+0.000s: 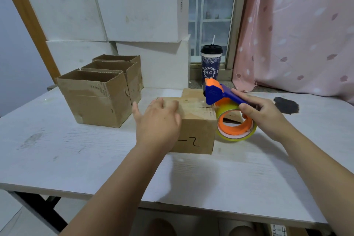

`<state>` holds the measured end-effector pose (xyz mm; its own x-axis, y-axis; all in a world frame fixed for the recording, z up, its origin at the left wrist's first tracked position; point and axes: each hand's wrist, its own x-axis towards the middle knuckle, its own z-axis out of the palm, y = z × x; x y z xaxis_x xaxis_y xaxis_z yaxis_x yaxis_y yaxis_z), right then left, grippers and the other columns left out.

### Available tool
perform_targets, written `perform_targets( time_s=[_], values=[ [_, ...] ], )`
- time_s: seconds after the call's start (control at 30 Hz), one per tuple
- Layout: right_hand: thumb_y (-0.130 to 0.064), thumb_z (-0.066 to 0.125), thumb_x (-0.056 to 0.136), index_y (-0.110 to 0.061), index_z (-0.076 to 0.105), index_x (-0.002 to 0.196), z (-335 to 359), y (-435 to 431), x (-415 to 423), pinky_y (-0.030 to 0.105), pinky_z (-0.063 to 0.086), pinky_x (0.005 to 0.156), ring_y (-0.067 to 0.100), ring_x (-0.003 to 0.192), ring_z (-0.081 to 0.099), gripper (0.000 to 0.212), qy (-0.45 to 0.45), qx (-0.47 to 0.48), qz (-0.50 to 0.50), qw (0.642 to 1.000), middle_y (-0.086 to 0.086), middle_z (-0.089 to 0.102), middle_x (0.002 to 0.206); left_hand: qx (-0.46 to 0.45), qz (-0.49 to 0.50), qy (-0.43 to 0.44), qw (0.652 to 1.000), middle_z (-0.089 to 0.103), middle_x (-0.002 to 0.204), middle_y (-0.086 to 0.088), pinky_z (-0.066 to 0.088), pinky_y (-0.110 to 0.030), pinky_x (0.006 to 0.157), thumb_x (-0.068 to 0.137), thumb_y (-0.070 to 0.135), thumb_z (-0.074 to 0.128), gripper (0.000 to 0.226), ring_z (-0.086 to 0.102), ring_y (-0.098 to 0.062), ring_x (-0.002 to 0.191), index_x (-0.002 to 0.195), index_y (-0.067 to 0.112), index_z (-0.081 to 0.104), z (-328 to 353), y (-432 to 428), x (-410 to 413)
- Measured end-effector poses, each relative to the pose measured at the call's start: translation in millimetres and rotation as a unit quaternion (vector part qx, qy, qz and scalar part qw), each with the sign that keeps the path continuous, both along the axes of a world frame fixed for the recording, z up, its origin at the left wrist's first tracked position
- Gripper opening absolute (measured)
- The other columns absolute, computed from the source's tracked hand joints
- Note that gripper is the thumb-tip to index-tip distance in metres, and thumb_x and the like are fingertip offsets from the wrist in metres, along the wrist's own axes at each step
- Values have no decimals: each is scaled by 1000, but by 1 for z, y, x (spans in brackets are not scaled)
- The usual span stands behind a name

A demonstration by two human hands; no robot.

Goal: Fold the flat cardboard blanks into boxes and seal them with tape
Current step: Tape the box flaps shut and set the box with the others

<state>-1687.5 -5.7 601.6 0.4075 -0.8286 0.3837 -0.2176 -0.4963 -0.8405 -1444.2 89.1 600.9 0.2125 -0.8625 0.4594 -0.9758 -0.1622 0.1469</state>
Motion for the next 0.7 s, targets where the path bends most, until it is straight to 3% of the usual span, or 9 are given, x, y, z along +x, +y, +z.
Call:
perform_targets(
  time_s=[0.07,0.17,0.23,0.33,0.4,0.47,0.57,0.7],
  values=[
    [-40,58,78,-48,56,115,2,2,2,2,41,73,-17,87,58,39,-2,2,4,1000,-41,61,101,-5,-4,-41,999,42,144,-4,-12,-48,108,91,24,22,45,43,-17,126,116,25,59,3,-2,-7],
    [-40,60,77,-49,56,116,1,5,13,1,40,80,-17,100,55,41,6,1,22,1000,-36,58,111,-21,-92,1,996,51,138,-4,21,-35,107,95,27,34,38,47,-21,119,120,14,60,4,-5,-20],
    [-41,61,76,-51,55,116,-2,6,22,4,42,80,-13,100,57,41,9,-7,24,1000,-34,57,113,-23,-88,13,996,55,133,-3,30,-33,102,93,51,27,58,48,-20,119,127,15,57,3,-4,-24],
    [-44,61,78,-55,53,117,-6,5,30,12,48,81,-1,103,60,42,9,-10,26,1000,-34,58,113,-14,-64,-50,997,47,142,3,28,-33,104,77,77,2,94,42,-15,130,138,21,46,-2,0,-18],
    [-47,59,79,-56,51,119,-8,4,32,24,51,89,9,110,58,42,14,-14,26,999,-33,57,116,-18,-51,-60,997,49,141,6,29,-32,103,75,79,3,94,42,-12,130,137,24,48,-4,1,-12],
    [-55,57,81,-55,49,121,-8,6,35,30,47,96,8,113,56,41,15,-18,28,999,-34,55,120,-32,-44,-43,998,55,134,6,32,-33,100,79,79,17,84,48,-12,125,130,25,56,-5,3,-8],
    [-78,52,73,-50,45,125,-9,12,45,14,43,91,-1,113,54,60,23,-36,34,999,-27,53,126,-67,-47,-17,997,64,123,4,39,-36,95,77,70,37,69,57,-16,115,118,22,66,-6,6,-1],
    [-56,62,75,-56,43,124,-14,13,54,37,47,87,24,103,58,53,43,-46,37,997,-5,60,123,-68,-46,-13,997,67,117,-1,40,-39,91,76,64,34,67,61,-20,109,116,21,68,-6,12,5]
  ],
)
